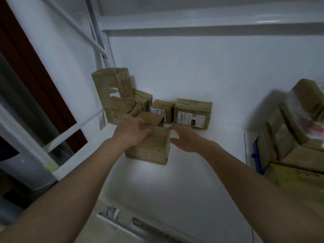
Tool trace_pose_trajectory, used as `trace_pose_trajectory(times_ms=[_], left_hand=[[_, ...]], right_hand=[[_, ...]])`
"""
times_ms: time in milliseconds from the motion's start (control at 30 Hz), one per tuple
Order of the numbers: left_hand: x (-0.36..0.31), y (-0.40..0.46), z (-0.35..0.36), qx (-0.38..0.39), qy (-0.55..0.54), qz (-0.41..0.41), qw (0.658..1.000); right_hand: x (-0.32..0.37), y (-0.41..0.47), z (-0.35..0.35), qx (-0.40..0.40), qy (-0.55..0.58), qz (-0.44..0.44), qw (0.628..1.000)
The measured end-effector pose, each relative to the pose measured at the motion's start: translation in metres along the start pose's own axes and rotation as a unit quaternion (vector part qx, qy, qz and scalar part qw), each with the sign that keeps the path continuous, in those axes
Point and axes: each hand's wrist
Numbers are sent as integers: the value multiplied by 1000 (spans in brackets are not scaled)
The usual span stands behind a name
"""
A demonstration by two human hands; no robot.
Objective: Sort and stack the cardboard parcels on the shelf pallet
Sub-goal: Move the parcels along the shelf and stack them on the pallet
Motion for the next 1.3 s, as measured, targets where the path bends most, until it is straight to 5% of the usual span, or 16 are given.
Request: trace_pose_trajectory(times_ms=[267, 1067, 1300], left_hand=[[51, 71, -8, 9, -30, -59, 998], [86, 204, 23, 228, -182, -24, 956], [64, 189, 1, 156, -197, 82, 964]], right_hand=[[5, 67, -5, -17, 168, 61, 984], [12, 166, 3, -19, 238, 242, 940], [29, 143, -23, -101, 233, 283, 925]])
Point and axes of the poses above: each hand's wrist, its own y-axis towards the middle knuckle, its own z-axis out of the palm, x = y × z, and after that the axes turned 10 degrees about x, right-handed
